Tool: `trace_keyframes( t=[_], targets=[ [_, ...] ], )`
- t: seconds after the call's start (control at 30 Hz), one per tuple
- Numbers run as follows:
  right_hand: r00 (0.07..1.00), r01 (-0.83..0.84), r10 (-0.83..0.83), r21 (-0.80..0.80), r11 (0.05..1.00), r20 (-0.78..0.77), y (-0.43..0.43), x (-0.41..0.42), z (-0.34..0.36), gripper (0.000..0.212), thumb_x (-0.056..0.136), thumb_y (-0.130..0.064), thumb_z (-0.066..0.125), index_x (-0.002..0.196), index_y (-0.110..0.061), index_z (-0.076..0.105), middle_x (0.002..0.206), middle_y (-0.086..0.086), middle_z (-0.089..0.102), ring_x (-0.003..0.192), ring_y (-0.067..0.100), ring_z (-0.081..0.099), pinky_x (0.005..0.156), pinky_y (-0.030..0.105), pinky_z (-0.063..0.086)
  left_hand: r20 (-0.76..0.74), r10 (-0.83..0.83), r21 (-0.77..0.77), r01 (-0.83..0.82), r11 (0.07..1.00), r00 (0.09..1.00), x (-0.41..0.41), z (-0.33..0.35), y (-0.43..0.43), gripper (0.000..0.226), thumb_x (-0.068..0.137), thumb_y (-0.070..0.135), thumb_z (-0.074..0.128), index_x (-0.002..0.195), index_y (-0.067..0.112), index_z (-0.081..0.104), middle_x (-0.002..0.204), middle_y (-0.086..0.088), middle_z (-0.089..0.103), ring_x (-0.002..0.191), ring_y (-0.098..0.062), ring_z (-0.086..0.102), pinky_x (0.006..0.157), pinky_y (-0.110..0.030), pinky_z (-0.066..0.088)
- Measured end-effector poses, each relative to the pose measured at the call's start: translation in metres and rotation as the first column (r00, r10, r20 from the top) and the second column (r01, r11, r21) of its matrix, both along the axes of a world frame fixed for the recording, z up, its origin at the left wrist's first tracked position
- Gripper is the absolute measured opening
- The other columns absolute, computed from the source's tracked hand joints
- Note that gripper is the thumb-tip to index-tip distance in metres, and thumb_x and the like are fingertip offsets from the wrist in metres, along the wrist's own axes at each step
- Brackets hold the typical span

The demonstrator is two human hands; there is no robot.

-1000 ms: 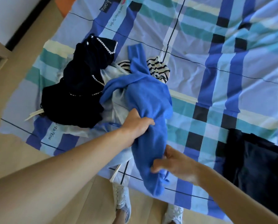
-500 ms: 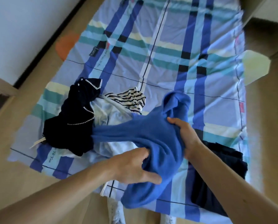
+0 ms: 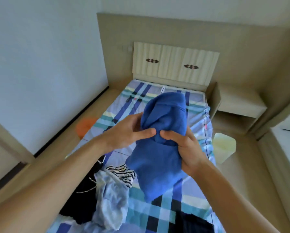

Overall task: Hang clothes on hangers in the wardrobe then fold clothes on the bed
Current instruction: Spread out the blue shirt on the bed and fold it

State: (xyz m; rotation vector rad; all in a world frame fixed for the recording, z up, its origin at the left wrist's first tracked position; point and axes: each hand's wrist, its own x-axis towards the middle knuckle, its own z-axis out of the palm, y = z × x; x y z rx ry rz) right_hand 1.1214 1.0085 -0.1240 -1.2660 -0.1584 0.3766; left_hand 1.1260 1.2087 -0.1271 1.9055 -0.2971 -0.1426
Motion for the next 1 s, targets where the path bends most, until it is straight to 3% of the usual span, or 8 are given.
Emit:
trace_keyframes(
  t=[0.1, 0.23, 0.33, 0.47, 0.73, 0.87, 0.93, 1.0],
  targets=[
    [0.987, 0.074, -0.07, -0.028, 0.997, 0.143, -0.018, 0.001, 0.06, 0.032, 0.087, 0.003, 0.064, 0.083, -0.026, 0.076, 0.09, 0.005, 0.077, 0.086, 0.021, 0.074, 0.079, 0.039, 0.061, 0.175, 0.1, 0.045, -0.109, 0.993, 0.98, 0.003, 0.056, -0.027, 0.035, 0.09, 0.04, 0.068, 0.105, 0.008, 0.068, 0.099, -0.011, 0.075, 0.091, -0.009, 0.067, 0.08, -0.04, 0.055],
    [0.929, 0.224, -0.191, -0.07, 0.972, 0.318, -0.051, 0.009, 0.127, 0.016, 0.09, -0.007, 0.064, 0.096, -0.019, 0.073, 0.096, 0.003, 0.076, 0.093, 0.018, 0.072, 0.082, 0.034, 0.057, 0.388, 0.207, 0.043, -0.242, 0.969, 0.898, 0.007, 0.126, -0.054, 0.017, 0.098, 0.029, 0.055, 0.09, 0.018, 0.064, 0.085, 0.0, 0.064, 0.077, -0.01, 0.058, 0.074, -0.028, 0.045],
    [0.875, 0.279, -0.206, -0.111, 0.954, 0.437, -0.076, 0.012, 0.167, 0.022, 0.084, -0.015, 0.072, 0.093, 0.002, 0.062, 0.082, 0.01, 0.063, 0.078, 0.023, 0.061, 0.072, 0.04, 0.047, 0.371, 0.224, -0.053, -0.221, 0.974, 0.901, 0.008, 0.171, -0.067, 0.024, 0.1, 0.024, 0.048, 0.102, 0.036, 0.069, 0.096, 0.013, 0.074, 0.095, -0.008, 0.069, 0.086, -0.028, 0.052],
    [0.801, 0.314, -0.161, -0.177, 0.933, 0.576, -0.098, 0.011, 0.206, 0.025, 0.078, -0.017, 0.079, 0.087, 0.002, 0.065, 0.076, 0.01, 0.059, 0.07, 0.022, 0.056, 0.066, 0.033, 0.043, 0.443, 0.181, -0.117, -0.144, 0.983, 0.878, 0.009, 0.217, -0.084, 0.033, 0.105, 0.004, 0.04, 0.116, 0.025, 0.064, 0.102, 0.017, 0.072, 0.099, 0.004, 0.067, 0.085, -0.014, 0.049],
    [0.842, -0.005, 0.181, -0.328, 0.945, 0.508, -0.119, 0.003, 0.256, 0.047, 0.08, -0.009, 0.075, 0.125, -0.003, 0.06, 0.122, 0.022, 0.068, 0.114, 0.036, 0.066, 0.097, 0.048, 0.053, 0.676, 0.023, 0.078, -0.103, 0.992, 0.736, 0.022, 0.294, -0.087, 0.017, 0.091, 0.017, 0.056, 0.093, 0.0, 0.061, 0.082, -0.013, 0.064, 0.077, -0.014, 0.059, 0.072, -0.037, 0.051],
    [0.853, 0.066, 0.338, -0.723, 0.687, 0.398, -0.117, 0.007, 0.254, 0.036, 0.083, -0.016, 0.08, 0.115, -0.02, 0.064, 0.111, -0.001, 0.074, 0.103, 0.016, 0.071, 0.087, 0.03, 0.056, 0.732, -0.052, 0.192, -0.132, 0.972, 0.679, 0.02, 0.318, -0.073, 0.012, 0.087, 0.003, 0.059, 0.08, 0.011, 0.051, 0.063, 0.01, 0.049, 0.058, -0.004, 0.043, 0.057, -0.018, 0.033],
    [0.871, 0.17, 0.334, -0.86, 0.481, 0.36, -0.116, 0.016, 0.241, 0.027, 0.083, -0.024, 0.079, 0.105, -0.019, 0.065, 0.104, -0.001, 0.074, 0.097, 0.017, 0.07, 0.086, 0.031, 0.055, 0.737, -0.095, 0.261, -0.152, 0.953, 0.669, 0.02, 0.325, -0.063, 0.005, 0.083, 0.007, 0.057, 0.088, 0.009, 0.058, 0.071, 0.001, 0.062, 0.062, -0.011, 0.054, 0.059, -0.023, 0.04],
    [0.886, 0.254, 0.267, -0.878, 0.405, 0.379, -0.117, 0.028, 0.228, 0.024, 0.084, -0.026, 0.077, 0.1, -0.013, 0.066, 0.099, 0.004, 0.074, 0.094, 0.024, 0.07, 0.087, 0.038, 0.054, 0.737, -0.13, 0.327, -0.182, 0.927, 0.664, 0.023, 0.329, -0.05, 0.017, 0.078, 0.01, 0.054, 0.092, 0.008, 0.064, 0.082, -0.005, 0.069, 0.074, -0.017, 0.063, 0.066, -0.028, 0.047]
  ],
)
